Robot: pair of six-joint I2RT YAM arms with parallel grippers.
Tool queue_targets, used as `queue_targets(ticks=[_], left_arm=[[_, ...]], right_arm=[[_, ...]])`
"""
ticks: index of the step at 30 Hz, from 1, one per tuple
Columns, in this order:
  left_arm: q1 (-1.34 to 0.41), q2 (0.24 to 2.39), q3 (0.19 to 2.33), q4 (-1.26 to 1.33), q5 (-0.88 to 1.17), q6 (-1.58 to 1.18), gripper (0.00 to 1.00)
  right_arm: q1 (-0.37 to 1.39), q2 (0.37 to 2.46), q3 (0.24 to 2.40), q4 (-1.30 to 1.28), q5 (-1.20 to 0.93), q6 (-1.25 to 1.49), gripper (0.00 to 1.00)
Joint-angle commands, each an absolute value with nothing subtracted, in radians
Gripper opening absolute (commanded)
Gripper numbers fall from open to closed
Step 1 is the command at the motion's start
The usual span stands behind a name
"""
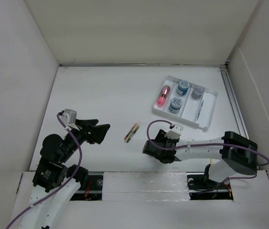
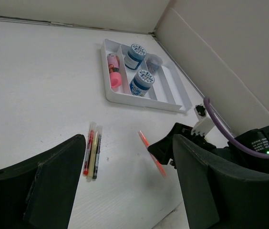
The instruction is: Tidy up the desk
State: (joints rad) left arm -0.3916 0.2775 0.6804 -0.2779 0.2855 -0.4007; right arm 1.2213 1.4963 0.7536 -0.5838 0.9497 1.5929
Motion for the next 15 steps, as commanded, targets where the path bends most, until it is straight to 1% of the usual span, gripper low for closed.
queue_targets(ticks=[1, 3, 5, 6, 7, 8, 10, 11, 12, 13, 15], left_arm=[[-0.396, 0.270, 0.678, -0.232, 0.305, -0.387, 0.69], [-0.396, 0.265, 0.678, -0.235, 0.308, -0.387, 0.69], [-0.396, 0.258, 0.678, -0.230, 0.304, -0.387, 0.69], [-0.396, 0.253, 0.675, -0.229, 0.304, -0.388, 0.69], [-0.396, 0.253, 0.676, -0.230, 0.304, -0.388, 0.70], [-0.396, 0.253, 0.676, -0.230, 0.302, -0.388, 0.70], [-0.396, 0.255, 0.678, -0.232, 0.305, -0.388, 0.69], [-0.396, 0.256, 0.678, -0.230, 0.305, -0.388, 0.70], [-0.396, 0.256, 0.678, -0.230, 0.304, -0.388, 0.69], [-0.396, 0.256, 0.678, -0.230, 0.305, -0.388, 0.69], [-0.396, 0.258, 0.678, -0.233, 0.305, -0.388, 0.69]], right_arm=[[1.177, 1.509, 0.744, -0.440, 0.896, 1.483, 0.63], [1.158, 1.546, 0.736, -0.422, 0.871, 1.493, 0.63], [1.123, 1.574, 0.716, -0.372, 0.839, 1.474, 0.60], [1.114, 1.578, 0.689, -0.304, 0.806, 1.464, 0.55], [1.105, 1.582, 0.664, -0.238, 0.778, 1.433, 0.41], [1.104, 1.582, 0.664, -0.238, 0.778, 1.422, 0.35], [1.104, 1.595, 0.664, -0.230, 0.775, 1.422, 0.24], [1.095, 1.600, 0.672, -0.241, 0.781, 1.422, 0.20], [1.095, 1.606, 0.679, -0.259, 0.793, 1.417, 0.14], [1.086, 1.606, 0.698, -0.268, 0.802, 1.414, 0.06], [1.086, 1.598, 0.721, -0.299, 0.827, 1.394, 0.02]])
